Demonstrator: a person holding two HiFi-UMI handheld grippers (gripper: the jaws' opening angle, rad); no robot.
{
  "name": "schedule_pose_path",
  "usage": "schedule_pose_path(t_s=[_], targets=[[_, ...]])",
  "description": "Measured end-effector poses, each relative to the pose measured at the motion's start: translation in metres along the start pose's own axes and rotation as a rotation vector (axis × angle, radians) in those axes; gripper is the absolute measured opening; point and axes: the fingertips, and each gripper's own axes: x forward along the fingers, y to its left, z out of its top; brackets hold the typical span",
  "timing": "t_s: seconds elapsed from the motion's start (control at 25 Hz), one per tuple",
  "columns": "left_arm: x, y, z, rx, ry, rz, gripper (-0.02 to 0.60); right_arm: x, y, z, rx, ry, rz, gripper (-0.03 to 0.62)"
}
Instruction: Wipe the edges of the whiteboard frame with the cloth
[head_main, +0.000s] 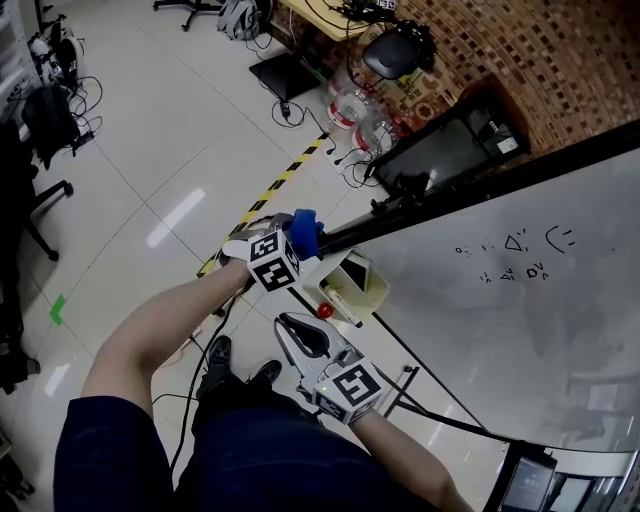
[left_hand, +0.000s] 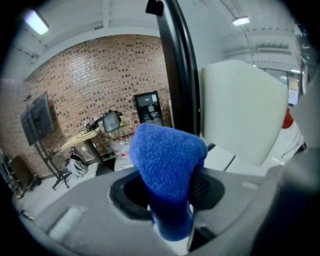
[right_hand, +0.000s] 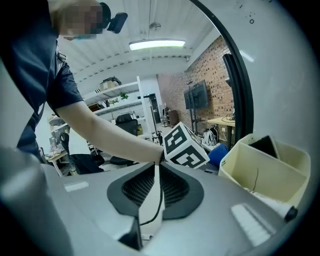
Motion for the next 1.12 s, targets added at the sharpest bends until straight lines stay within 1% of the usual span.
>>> schedule_pose_path(t_s=[0.08, 0.16, 0.2, 0.28, 0.36, 0.4, 0.44, 0.52, 0.6, 0.64, 0.68, 0.8, 0.88, 1.0, 1.12], targets=[[-0.006, 0.007, 0.008, 0.041, -0.007, 0.036, 0.159, -0.004, -0.005, 0.006, 0.002, -0.022, -0.023, 0.039], [-0.008, 0.010, 0.013, 0.127, 0.012, 0.065, 0.160, -0.009, -0.014, 0.010, 0.007, -0.048, -0.054, 0.040], [-0.009, 0.012, 0.015, 0.184, 0.028, 0.090, 0.160, -0.011, -0.016, 0.014, 0.009, -0.060, -0.066, 0.040], [-0.013, 0.015, 0.022, 0.323, 0.082, 0.143, 0.159, -0.016, -0.020, 0.024, 0.006, -0.085, -0.084, 0.038], [-0.017, 0.014, 0.023, 0.458, 0.161, 0.157, 0.156, -0.020, -0.023, 0.036, -0.004, -0.112, -0.099, 0.038], [-0.019, 0.012, 0.023, 0.494, 0.185, 0.148, 0.156, -0.023, -0.024, 0.041, -0.009, -0.125, -0.108, 0.038], [-0.020, 0.010, 0.024, 0.505, 0.191, 0.132, 0.155, -0.025, -0.025, 0.046, -0.012, -0.138, -0.118, 0.038], [-0.025, 0.007, 0.034, 0.492, 0.155, 0.111, 0.155, -0.031, -0.028, 0.055, -0.017, -0.163, -0.138, 0.038], [-0.031, 0.004, 0.053, 0.470, 0.092, 0.120, 0.156, -0.035, -0.032, 0.061, -0.021, -0.181, -0.147, 0.040], [-0.033, 0.003, 0.061, 0.459, 0.074, 0.122, 0.156, -0.037, -0.032, 0.063, -0.025, -0.187, -0.146, 0.037], [-0.036, 0.003, 0.066, 0.446, 0.066, 0.121, 0.156, -0.038, -0.030, 0.064, -0.031, -0.192, -0.143, 0.026], [-0.042, 0.004, 0.074, 0.414, 0.055, 0.111, 0.156, -0.038, -0.023, 0.067, -0.042, -0.210, -0.137, 0.028], [-0.045, 0.007, 0.081, 0.400, 0.026, 0.119, 0.156, -0.039, -0.018, 0.074, -0.041, -0.229, -0.129, 0.028], [-0.054, 0.008, 0.094, 0.384, -0.005, 0.115, 0.156, -0.045, -0.009, 0.095, -0.066, -0.292, -0.115, 0.028], [-0.066, 0.010, 0.108, 0.384, -0.027, 0.118, 0.156, -0.060, -0.007, 0.121, -0.133, -0.365, -0.137, 0.028]])
